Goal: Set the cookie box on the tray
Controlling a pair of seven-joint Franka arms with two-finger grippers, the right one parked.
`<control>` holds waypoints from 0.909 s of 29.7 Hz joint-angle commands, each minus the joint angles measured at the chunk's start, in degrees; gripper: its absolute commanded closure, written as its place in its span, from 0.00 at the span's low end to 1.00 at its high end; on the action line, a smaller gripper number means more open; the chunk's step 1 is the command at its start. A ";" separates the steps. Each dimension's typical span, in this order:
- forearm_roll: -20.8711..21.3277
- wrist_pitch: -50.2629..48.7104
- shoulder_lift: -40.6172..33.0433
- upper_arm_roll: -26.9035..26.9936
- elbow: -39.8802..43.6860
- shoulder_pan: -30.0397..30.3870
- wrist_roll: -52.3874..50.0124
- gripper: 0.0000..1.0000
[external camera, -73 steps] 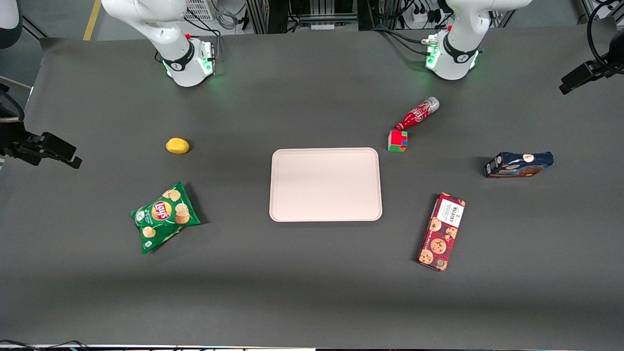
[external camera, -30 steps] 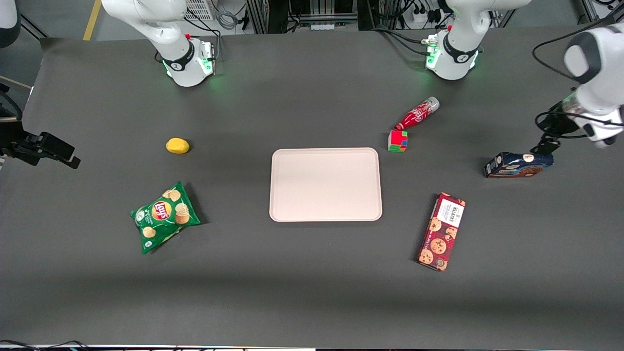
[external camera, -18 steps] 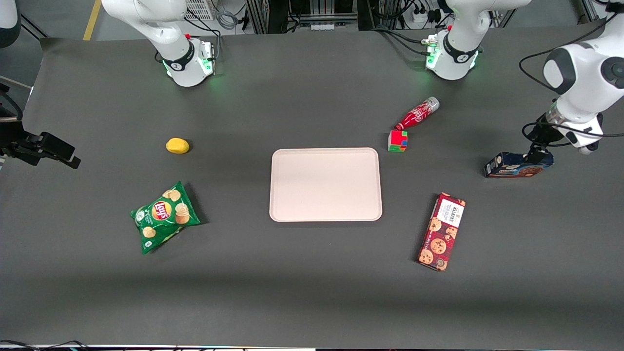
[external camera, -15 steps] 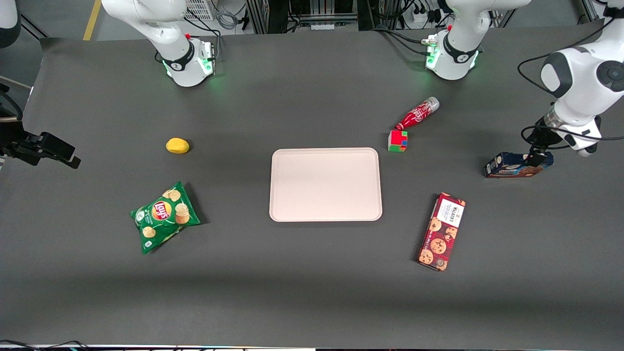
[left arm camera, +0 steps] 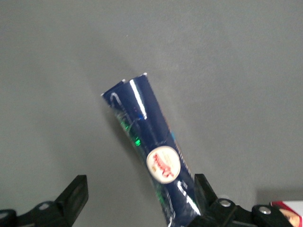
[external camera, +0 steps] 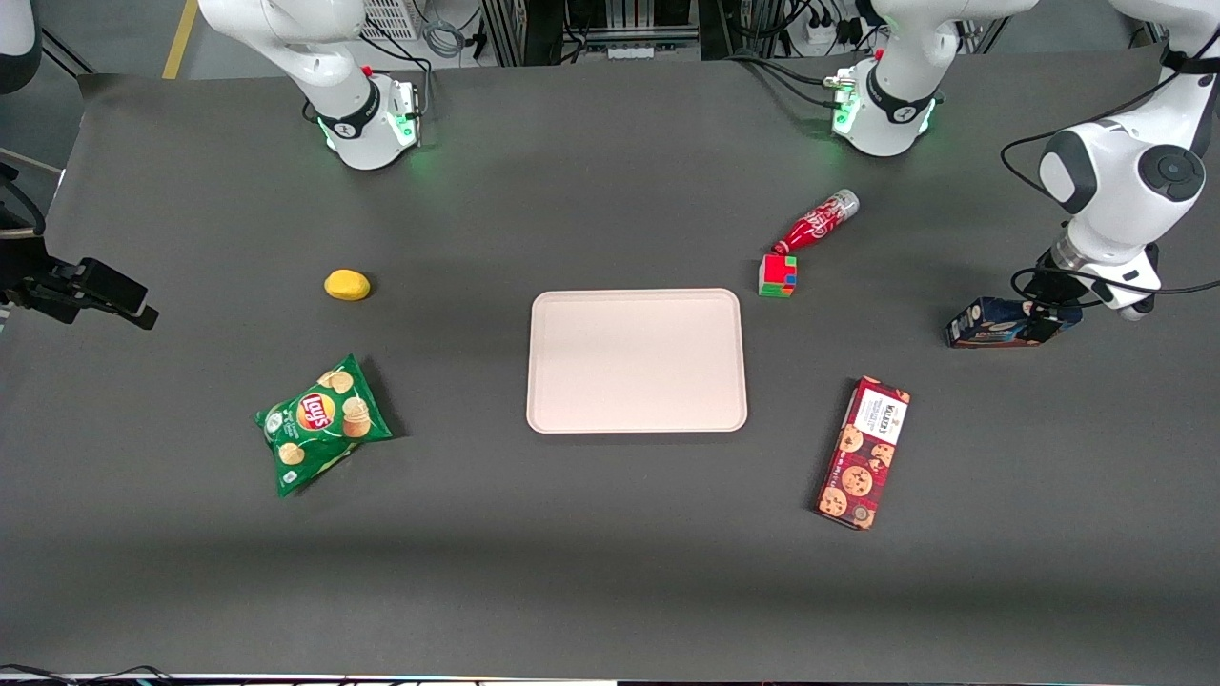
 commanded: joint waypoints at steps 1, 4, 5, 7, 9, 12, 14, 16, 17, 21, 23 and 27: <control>-1.46 0.16 0.46 -0.29 0.67 0.22 -1.05 0.76; -1.63 0.07 0.55 -0.29 0.93 0.13 -1.22 0.90; -1.72 0.07 0.55 -0.29 1.02 0.22 -1.49 0.90; -1.81 -0.19 0.55 -0.29 1.28 0.13 -2.02 0.91; -1.81 -0.71 0.29 -0.55 2.85 -0.22 -2.19 0.92; -1.72 -3.60 -0.41 -0.99 4.70 -0.39 -2.02 0.92; -1.72 -7.64 -1.11 -1.87 6.90 -0.57 -1.67 0.92; -1.72 -12.64 -2.08 -3.18 9.53 -0.48 -1.32 0.92; -1.72 -15.28 -2.61 -3.71 11.03 -0.48 -1.14 0.92; -1.46 -28.72 -3.67 -6.35 19.28 -0.57 0.08 0.92; -1.63 -36.54 -3.49 -7.49 24.64 -0.57 2.63 0.92; -1.99 -48.77 -3.32 -9.60 33.35 -0.83 8.34 0.92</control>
